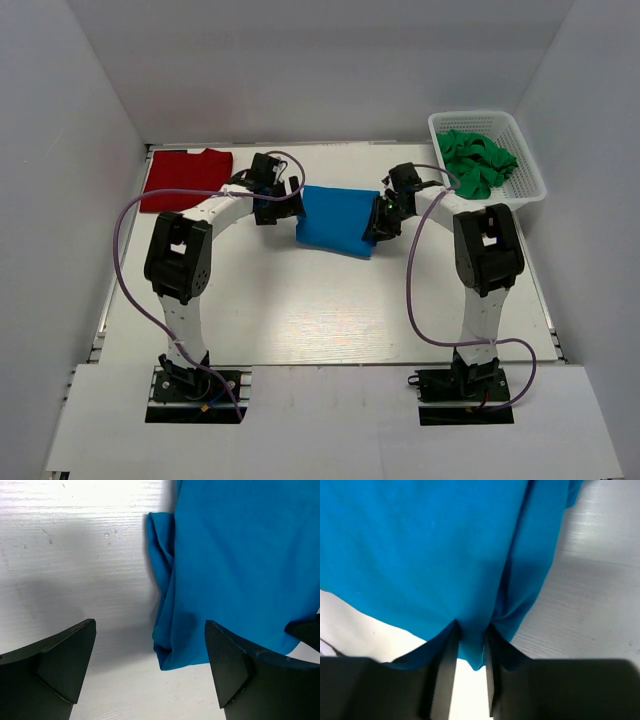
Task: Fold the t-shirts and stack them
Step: Smooth out wrinkles on the folded tshirt
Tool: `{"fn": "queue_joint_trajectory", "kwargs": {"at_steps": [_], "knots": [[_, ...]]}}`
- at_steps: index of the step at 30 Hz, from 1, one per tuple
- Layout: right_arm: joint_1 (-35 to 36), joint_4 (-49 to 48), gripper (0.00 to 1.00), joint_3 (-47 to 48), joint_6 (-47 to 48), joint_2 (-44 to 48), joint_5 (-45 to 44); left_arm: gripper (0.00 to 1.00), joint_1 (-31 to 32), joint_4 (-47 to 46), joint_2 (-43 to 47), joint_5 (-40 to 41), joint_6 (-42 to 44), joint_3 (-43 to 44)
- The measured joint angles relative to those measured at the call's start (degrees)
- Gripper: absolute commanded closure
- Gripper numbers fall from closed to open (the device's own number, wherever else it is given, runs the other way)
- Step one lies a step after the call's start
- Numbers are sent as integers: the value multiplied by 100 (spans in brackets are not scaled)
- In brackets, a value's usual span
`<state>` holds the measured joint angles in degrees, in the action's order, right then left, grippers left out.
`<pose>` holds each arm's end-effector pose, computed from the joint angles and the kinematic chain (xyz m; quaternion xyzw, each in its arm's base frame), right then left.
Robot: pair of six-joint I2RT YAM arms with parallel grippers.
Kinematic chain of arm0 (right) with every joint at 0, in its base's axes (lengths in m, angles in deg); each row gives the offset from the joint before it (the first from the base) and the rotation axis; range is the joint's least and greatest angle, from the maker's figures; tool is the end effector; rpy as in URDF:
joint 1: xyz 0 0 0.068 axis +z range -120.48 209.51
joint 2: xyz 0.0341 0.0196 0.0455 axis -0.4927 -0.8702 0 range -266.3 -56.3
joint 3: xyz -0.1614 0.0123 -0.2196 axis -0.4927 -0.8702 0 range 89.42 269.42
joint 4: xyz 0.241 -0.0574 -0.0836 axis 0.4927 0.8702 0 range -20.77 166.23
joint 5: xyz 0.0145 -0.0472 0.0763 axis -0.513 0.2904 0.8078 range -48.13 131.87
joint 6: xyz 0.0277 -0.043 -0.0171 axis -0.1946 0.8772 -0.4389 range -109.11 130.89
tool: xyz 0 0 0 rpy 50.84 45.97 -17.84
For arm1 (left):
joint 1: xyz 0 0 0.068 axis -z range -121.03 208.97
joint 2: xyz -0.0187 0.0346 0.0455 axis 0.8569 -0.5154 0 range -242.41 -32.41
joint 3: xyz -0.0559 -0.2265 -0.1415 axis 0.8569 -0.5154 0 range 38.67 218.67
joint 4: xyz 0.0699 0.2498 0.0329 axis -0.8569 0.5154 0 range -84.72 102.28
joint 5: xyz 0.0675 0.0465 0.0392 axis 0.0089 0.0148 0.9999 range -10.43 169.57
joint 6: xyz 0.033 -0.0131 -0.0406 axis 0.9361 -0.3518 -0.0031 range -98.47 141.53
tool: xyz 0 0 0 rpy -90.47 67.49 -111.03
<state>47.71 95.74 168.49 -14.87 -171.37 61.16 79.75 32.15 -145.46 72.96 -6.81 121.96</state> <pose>0.3907 0.1407 0.1617 0.0234 0.9582 0.2386 0.1564 0.3968 -0.1549 0.1956 -0.0466 0.9553 -0.1693 0.2377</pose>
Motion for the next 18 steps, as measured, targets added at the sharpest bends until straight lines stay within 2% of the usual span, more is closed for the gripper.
{"fn": "queue_joint_trajectory", "kwargs": {"at_steps": [2, 5, 18], "knots": [[20, 20, 79, 0, -50, 48, -70, 1, 0, -7, 0, -17, -2, -4], [39, 42, 100, 0, -92, 188, -164, 1, 0, -24, 0, -44, -4, -4], [186, -42, 100, 118, 96, 520, -203, 1, 0, -120, -50, -289, -33, 0]]}}
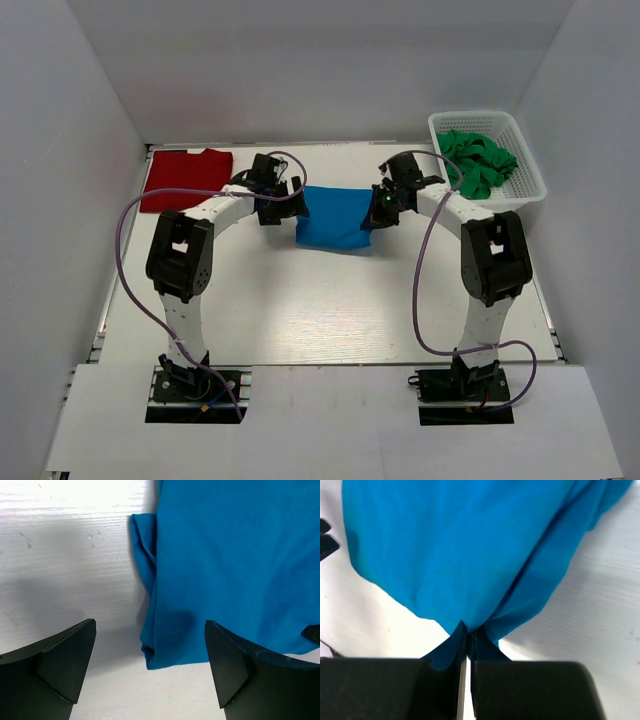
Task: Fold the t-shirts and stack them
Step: Smooth out wrinkles on the folded tshirt
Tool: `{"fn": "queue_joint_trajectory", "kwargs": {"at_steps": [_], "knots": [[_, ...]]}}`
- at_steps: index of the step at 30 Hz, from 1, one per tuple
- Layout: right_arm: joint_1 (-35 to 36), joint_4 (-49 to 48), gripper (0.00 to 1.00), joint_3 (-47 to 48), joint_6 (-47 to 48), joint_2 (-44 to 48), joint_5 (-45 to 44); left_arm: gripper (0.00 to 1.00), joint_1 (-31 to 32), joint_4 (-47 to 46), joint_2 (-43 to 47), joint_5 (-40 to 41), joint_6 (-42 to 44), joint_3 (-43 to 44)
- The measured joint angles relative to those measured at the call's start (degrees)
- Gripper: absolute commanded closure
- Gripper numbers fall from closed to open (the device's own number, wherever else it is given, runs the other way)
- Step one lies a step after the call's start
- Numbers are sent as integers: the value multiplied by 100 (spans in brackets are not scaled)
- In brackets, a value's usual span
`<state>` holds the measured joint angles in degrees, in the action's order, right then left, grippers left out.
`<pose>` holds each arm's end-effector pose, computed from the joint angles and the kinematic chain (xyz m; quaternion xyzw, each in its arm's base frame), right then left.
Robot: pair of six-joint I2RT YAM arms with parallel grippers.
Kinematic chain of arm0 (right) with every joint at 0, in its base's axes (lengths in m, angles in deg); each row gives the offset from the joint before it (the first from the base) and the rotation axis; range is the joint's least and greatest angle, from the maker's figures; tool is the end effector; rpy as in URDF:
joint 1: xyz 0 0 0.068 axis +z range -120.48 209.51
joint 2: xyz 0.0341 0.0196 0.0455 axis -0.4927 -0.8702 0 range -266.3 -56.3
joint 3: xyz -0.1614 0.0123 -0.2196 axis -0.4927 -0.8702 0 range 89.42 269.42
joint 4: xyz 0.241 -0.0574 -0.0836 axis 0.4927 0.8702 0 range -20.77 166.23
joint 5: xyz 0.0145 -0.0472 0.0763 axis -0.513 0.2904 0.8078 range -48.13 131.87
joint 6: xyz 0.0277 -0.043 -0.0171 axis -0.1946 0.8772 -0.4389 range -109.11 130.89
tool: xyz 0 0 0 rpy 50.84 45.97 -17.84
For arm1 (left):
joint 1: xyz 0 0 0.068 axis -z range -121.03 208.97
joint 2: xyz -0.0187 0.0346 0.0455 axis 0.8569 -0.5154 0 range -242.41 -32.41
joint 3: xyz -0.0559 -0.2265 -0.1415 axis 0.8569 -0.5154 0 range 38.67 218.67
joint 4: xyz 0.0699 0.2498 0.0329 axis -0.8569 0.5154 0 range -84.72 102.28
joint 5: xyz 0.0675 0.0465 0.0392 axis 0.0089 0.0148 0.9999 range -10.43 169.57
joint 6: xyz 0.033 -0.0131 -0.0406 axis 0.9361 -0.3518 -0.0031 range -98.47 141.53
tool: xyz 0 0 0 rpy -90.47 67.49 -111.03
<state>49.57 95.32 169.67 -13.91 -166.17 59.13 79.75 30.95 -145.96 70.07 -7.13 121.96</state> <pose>0.3846 0.1515 0.2036 -0.0051 0.9457 0.2438 0.2148 0.3985 -0.1574 0.1935 -0.0414 0.9523 -0.1940 0.2320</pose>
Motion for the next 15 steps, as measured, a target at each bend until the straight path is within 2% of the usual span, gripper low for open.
{"fn": "queue_joint_trajectory", "kwargs": {"at_steps": [3, 12, 15], "knots": [[22, -291, 100, -208, 52, 96, 81, 1, 0, -46, -111, -66, -9, 4], [-212, -2404, 100, -2345, -291, 476, 1003, 1, -42, -35, -380, -214, -74, 42], [-374, -2815, 100, -2586, -481, 439, 1311, 1, -42, -15, -426, -232, -76, 125]]}}
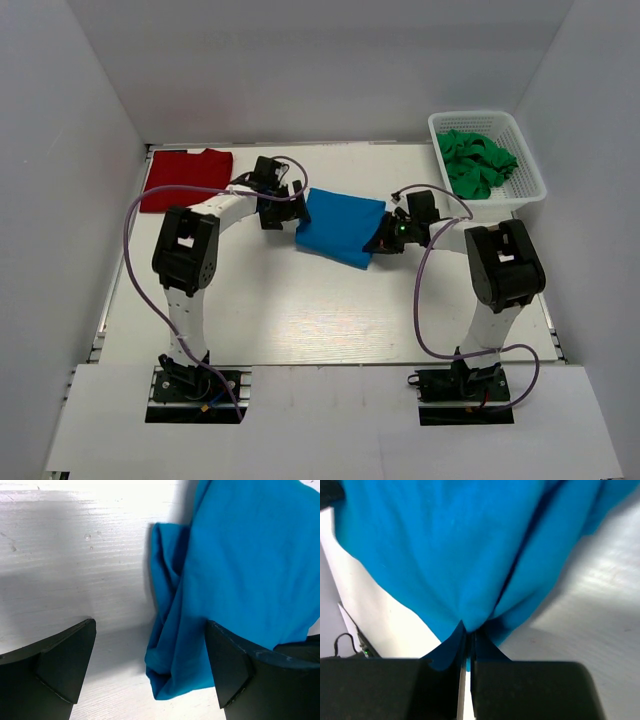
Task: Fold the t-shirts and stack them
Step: Smooth out wrinkles on the folded tshirt, then put the neatly folded tshirt into the corner of the board with the left arm
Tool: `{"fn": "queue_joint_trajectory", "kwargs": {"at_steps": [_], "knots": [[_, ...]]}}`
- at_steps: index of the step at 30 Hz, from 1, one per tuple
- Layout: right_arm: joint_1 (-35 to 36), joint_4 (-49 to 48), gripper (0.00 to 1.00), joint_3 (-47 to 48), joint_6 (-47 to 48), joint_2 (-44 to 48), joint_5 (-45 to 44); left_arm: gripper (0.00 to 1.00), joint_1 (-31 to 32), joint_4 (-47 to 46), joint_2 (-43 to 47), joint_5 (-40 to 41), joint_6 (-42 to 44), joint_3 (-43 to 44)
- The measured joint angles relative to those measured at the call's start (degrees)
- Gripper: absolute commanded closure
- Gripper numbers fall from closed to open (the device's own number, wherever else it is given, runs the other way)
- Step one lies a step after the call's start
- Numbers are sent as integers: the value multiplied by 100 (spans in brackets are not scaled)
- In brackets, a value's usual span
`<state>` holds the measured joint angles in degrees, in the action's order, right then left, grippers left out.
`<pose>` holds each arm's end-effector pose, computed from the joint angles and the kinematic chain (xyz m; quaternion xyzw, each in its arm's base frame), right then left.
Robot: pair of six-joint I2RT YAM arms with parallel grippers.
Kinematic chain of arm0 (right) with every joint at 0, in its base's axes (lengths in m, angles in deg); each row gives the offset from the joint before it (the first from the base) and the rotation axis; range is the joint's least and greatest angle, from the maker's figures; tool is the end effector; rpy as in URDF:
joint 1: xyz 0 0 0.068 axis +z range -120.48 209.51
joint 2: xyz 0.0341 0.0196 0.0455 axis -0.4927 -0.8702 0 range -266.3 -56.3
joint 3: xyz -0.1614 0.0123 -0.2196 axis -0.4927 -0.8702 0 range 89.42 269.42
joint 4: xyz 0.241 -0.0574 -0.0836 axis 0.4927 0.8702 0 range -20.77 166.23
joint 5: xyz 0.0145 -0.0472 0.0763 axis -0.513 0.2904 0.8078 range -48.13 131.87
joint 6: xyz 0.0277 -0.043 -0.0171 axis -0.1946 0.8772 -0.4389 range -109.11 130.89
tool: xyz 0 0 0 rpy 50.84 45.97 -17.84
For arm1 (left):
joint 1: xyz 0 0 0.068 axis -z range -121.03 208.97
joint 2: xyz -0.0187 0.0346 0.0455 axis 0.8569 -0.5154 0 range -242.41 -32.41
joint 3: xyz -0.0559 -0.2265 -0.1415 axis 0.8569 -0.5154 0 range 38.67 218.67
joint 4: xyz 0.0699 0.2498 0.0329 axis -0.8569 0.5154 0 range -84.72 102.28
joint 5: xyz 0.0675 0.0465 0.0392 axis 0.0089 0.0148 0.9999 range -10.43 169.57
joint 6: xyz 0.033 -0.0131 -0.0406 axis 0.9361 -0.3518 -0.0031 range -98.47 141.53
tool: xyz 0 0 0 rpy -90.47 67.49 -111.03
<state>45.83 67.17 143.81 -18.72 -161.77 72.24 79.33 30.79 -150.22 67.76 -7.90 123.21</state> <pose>0.3402 0.1182 0.1360 0.0135 0.9085 0.3577 0.2154 0.4075 -0.1589 0.1697 -0.0483 0.9572 -0.2025 0.2010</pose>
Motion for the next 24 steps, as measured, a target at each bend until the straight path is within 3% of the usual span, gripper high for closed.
{"fn": "queue_joint_trajectory", "kwargs": {"at_steps": [2, 4, 5, 7, 8, 15, 18, 24], "knots": [[-83, -149, 96, -11, -24, 0, 59, 1, 0, 15, -17, -11, 2, 48], [-138, -238, 79, -11, -17, 0, 109, 1, 0, 31, -87, -35, 11, 157], [-160, -254, 62, -11, -4, 0, 127, 1, -2, 15, -144, -52, 33, 221], [-175, -262, 49, -9, 39, 0, 184, 1, 0, 11, -271, -87, 105, 352], [-179, -251, 11, -2, 74, 0, 223, 1, 2, 15, -304, -109, 168, 415], [-173, -2, 9, 479, 380, 415, 564, 1, 50, -15, -595, -149, 431, 789], [-173, 177, 9, 638, 472, 702, 573, 8, 59, -63, -645, -201, 474, 839], [-258, 520, 9, 717, 514, 1220, 404, 13, 61, -332, -734, -433, 645, 844]]}}
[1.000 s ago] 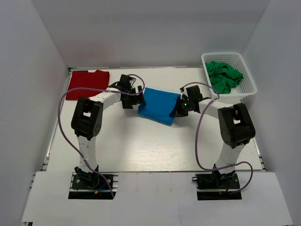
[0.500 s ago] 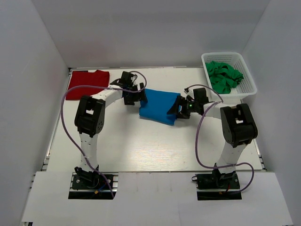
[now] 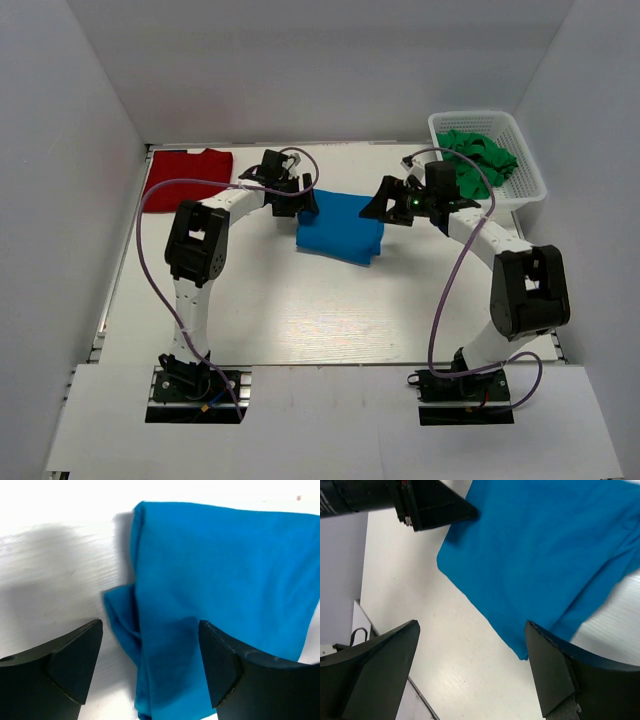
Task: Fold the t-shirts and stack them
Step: Put the neatly folded tshirt into the corner of the board with the left arm
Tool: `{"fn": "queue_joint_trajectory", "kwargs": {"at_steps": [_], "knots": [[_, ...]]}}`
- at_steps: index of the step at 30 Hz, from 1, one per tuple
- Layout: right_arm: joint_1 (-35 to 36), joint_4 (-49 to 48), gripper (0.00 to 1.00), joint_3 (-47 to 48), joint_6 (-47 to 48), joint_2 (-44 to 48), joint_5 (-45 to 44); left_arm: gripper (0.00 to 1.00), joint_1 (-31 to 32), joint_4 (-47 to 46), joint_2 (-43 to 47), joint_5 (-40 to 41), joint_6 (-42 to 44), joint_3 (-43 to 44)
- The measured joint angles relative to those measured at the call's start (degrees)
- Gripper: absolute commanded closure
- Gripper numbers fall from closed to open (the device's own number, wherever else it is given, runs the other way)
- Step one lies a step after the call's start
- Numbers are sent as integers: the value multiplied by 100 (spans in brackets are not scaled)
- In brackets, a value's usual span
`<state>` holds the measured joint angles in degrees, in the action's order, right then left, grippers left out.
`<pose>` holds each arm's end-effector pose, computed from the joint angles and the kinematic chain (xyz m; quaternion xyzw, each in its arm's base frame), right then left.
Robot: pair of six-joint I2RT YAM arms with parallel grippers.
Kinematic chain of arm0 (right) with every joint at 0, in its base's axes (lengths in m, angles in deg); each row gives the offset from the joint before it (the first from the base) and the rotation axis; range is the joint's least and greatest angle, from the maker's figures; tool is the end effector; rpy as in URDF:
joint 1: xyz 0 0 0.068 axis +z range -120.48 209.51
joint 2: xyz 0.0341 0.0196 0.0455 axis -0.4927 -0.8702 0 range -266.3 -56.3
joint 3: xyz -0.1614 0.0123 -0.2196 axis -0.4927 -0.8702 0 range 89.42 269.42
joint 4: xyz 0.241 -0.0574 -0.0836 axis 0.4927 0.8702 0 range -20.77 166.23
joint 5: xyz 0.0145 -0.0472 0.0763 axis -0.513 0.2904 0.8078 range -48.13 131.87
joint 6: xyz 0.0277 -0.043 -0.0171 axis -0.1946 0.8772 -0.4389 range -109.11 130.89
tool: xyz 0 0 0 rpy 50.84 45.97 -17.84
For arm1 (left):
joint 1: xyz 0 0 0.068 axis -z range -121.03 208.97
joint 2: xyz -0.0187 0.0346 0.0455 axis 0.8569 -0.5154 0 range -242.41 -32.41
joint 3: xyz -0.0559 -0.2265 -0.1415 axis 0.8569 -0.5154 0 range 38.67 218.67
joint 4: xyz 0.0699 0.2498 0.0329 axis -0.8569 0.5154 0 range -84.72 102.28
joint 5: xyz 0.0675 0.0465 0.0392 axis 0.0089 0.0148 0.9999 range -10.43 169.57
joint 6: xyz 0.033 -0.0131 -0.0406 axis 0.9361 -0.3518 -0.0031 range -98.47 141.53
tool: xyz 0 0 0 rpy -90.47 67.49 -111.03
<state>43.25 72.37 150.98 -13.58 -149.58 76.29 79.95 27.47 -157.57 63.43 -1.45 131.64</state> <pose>0.3449 0.1049 0.2402 -0.0572 0.8558 0.3925 0.3320 0.4394 -0.1790 0.1616 0.0264 0.9433 -0.2373 0.2307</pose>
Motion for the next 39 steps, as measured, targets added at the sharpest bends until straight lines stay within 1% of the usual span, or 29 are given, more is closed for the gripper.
{"fn": "queue_joint_trajectory", "kwargs": {"at_steps": [3, 6, 7, 9, 10, 12, 13, 17, 21, 24, 27, 30, 34, 39], "knots": [[-94, 66, 9, -26, -4, 203, -144, 19, 11, -116, -44, -144, 103, 0], [-201, 129, 9, -92, -17, 415, -286, 33, 39, -304, -155, -356, 166, 28], [-227, 140, 9, -116, -17, 472, -321, 42, 48, -369, -186, -444, 170, 31], [-304, 179, 9, -177, -24, 590, -402, 53, 72, -503, -278, -640, 192, 28], [-337, 192, 9, -199, -26, 627, -431, 68, 83, -584, -317, -752, 188, 24], [-407, 229, 9, -245, -33, 682, -468, 86, 105, -654, -402, -881, 125, 15], [-439, 269, 9, -256, -37, 697, -481, 100, 105, -684, -446, -962, 114, 24], [-564, 367, 9, -339, -37, 813, -597, 100, 109, -603, -507, -1058, 79, 142], [-669, 407, 9, -363, -31, 964, -660, 100, 144, -385, -503, -850, 140, 269], [-739, 407, 9, -424, -28, 1086, -691, 100, 195, -199, -354, -374, 310, 269], [-791, 407, 9, -470, -22, 1132, -708, 100, 195, 52, -72, 332, 595, 251], [-844, 437, 9, -542, -15, 1165, -715, 100, 118, 181, 424, 1084, 964, 219], [-894, 476, 9, -586, -7, 1233, -730, 100, -22, 127, 1193, 1939, 1606, 219], [-944, 625, 9, -586, 48, 1384, -772, 100, -367, 28, 1700, 2553, 2317, 275]]}}
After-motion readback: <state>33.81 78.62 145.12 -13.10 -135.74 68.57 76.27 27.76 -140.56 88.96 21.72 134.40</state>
